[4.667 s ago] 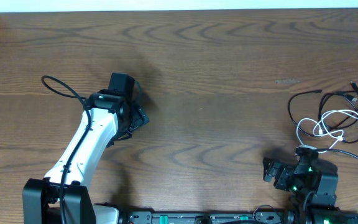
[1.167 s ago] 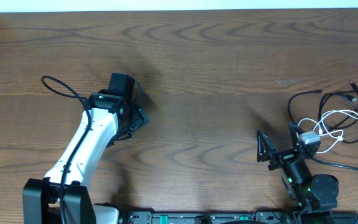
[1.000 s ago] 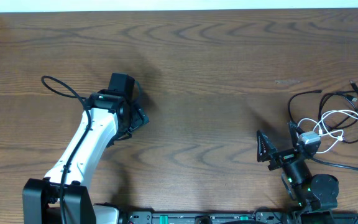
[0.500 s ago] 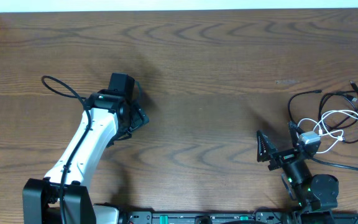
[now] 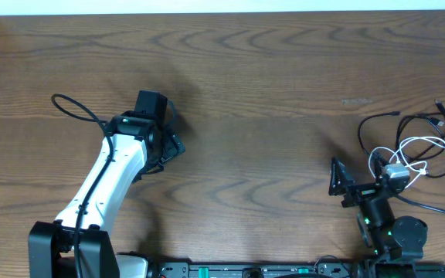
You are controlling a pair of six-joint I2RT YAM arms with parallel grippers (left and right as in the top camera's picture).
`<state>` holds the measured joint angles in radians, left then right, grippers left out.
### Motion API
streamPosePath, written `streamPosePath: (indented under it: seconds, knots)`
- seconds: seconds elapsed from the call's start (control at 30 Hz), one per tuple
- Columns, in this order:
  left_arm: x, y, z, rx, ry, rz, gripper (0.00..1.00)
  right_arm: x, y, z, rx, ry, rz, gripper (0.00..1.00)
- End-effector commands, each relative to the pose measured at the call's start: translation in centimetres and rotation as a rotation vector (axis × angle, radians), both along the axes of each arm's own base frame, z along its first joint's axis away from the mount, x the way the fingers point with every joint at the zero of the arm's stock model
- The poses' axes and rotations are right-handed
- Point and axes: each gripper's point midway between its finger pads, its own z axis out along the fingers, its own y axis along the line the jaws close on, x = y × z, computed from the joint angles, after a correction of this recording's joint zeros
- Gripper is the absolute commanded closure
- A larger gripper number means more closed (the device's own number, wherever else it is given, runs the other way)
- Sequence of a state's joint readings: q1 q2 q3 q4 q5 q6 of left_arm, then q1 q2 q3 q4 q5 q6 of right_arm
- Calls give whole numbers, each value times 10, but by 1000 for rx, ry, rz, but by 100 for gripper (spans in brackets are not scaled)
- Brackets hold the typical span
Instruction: Untangle cables
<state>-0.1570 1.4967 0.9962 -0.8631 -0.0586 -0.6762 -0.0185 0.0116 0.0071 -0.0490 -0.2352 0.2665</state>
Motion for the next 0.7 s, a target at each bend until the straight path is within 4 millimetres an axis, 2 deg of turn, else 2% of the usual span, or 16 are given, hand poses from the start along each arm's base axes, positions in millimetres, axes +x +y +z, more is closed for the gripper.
streamPosePath:
  seconds: [0.0, 0.23, 0.37, 0.5, 0.57, 0.67]
  knots:
    - [1, 3, 2, 14, -3, -3, 2, 0, -2, 0, -20, -6, -5, 1]
    - [1, 3, 2, 15, -3, -4, 2, 0, -2, 0, -28, -7, -7, 1]
    - [1, 3, 2, 14, -3, -4, 2, 0, -3, 0, -158, -34, -5, 1]
    - [1, 3, 2, 15, -3, -4, 2, 2, -13, -1, -297, -54, -47, 1]
    - [1, 3, 2, 15, -3, -4, 2, 3, -25, -2, -363, -52, -103, 1]
    - [1, 3, 2, 14, -3, -4, 2, 3, -36, -3, -376, -37, -161, 1]
